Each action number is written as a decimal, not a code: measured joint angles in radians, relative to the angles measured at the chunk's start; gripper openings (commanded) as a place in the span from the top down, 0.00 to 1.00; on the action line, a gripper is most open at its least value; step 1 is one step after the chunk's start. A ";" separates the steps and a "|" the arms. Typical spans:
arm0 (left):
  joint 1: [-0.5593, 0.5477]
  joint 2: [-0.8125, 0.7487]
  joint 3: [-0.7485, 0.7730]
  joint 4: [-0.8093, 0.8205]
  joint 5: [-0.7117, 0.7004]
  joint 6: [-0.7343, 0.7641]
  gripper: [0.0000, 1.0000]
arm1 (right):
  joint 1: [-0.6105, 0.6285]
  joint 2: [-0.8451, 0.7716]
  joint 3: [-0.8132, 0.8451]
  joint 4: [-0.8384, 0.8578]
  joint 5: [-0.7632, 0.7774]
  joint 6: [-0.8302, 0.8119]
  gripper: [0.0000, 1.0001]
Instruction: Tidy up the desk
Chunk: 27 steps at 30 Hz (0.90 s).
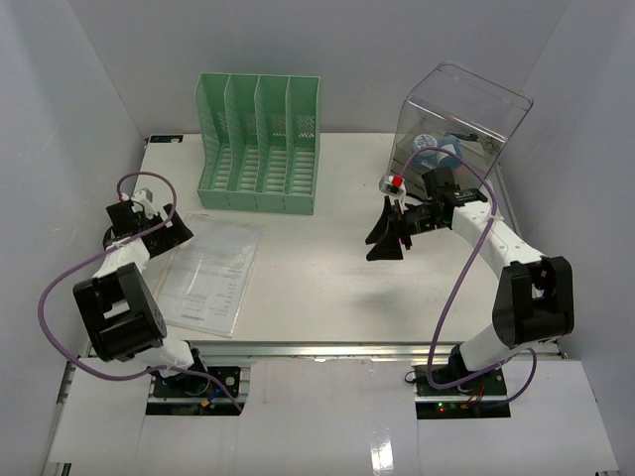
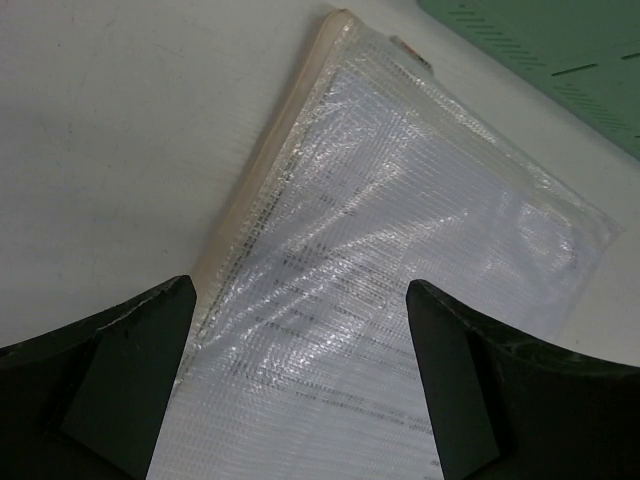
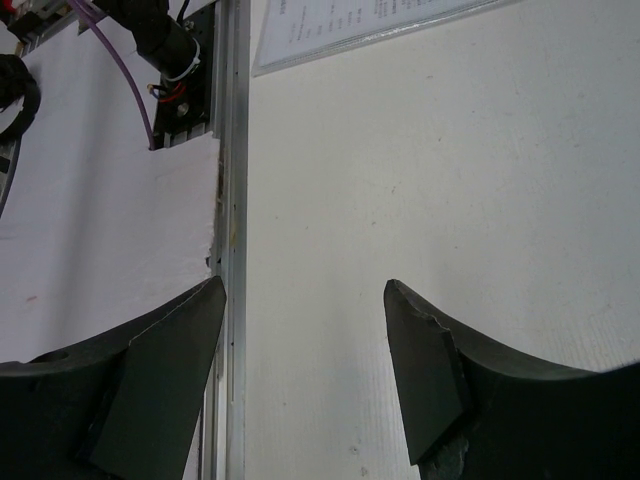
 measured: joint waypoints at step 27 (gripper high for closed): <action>-0.041 0.254 0.163 -0.031 0.085 0.119 0.49 | -0.001 0.019 0.000 0.011 -0.003 -0.023 0.28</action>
